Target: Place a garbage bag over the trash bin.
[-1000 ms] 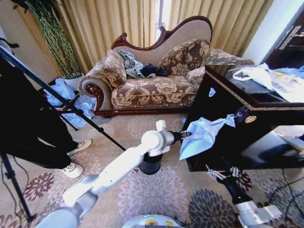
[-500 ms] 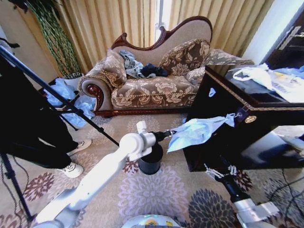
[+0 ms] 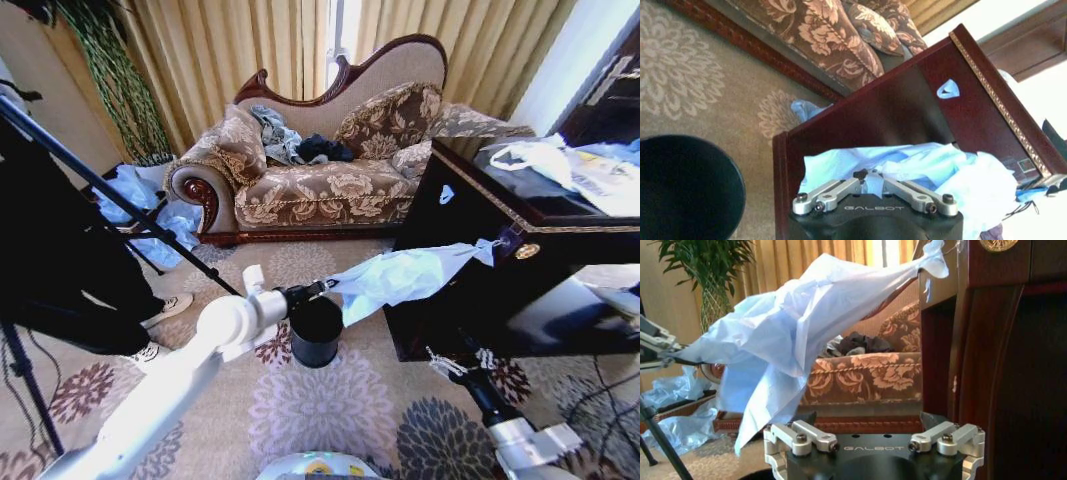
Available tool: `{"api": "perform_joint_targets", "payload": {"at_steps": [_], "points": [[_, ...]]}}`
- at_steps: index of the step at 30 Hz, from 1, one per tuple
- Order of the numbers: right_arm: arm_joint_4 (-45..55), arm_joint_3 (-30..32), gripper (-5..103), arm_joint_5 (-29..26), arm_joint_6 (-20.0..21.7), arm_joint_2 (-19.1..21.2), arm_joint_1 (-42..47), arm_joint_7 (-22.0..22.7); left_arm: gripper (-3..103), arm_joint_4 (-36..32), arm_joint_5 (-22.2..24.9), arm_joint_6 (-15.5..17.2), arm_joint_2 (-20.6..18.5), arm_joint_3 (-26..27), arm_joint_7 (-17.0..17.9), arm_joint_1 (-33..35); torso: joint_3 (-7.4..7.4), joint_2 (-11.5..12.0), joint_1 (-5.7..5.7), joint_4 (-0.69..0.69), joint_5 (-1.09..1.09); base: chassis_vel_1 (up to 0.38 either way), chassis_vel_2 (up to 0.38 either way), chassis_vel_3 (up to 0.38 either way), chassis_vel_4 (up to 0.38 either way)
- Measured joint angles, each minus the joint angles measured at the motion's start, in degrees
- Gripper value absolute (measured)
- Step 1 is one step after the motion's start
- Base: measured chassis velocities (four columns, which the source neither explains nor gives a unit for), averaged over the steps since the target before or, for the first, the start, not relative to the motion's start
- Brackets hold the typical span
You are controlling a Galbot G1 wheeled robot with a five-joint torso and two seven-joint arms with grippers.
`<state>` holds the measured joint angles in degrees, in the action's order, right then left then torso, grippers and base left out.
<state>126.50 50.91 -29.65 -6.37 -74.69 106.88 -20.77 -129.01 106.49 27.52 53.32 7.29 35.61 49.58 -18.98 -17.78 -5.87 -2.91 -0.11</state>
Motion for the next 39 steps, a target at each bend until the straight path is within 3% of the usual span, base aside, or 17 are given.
{"api": "perform_joint_targets", "payload": {"at_steps": [20, 24, 30, 39], "points": [[1.83, 1.18, 100, -1.43, 0.33, 1.55, 0.1, 0.02, 0, -2.32, 3.0, -0.65, -4.5, 13.48, -1.68, 6.2, 0.0, 0.0, 0.0, 0.0, 0.02, 0.0, 0.0, 0.0, 0.0], [3.89, 2.02, 100, -3.58, 1.63, 2.87, 0.15, 0.6, 0, -0.81, 3.82, -0.85, -5.4, 13.5, -1.71, 4.75, 0.0, 0.0, 0.0, 0.0, 0.02, 0.0, 0.0, 0.0, 0.0], [8.52, 0.0, 100, -10.87, 6.81, 5.61, -0.72, 2.48, 0, 2.2, 5.81, -1.39, -6.88, 10.97, -1.65, 0.66, -0.01, 0.02, 0.0, 0.0, 0.01, 0.0, 0.0, 0.0, 0.0], [6.6, -9.5, 100, -10.23, 7.52, 10.22, -7.7, 5.7, 0, 1.13, 8.37, -1.49, -9.71, 7.89, -1.23, -0.69, -0.01, 0.02, 0.0, 0.0, 0.03, 0.0, 0.0, 0.0, 0.0]]}}
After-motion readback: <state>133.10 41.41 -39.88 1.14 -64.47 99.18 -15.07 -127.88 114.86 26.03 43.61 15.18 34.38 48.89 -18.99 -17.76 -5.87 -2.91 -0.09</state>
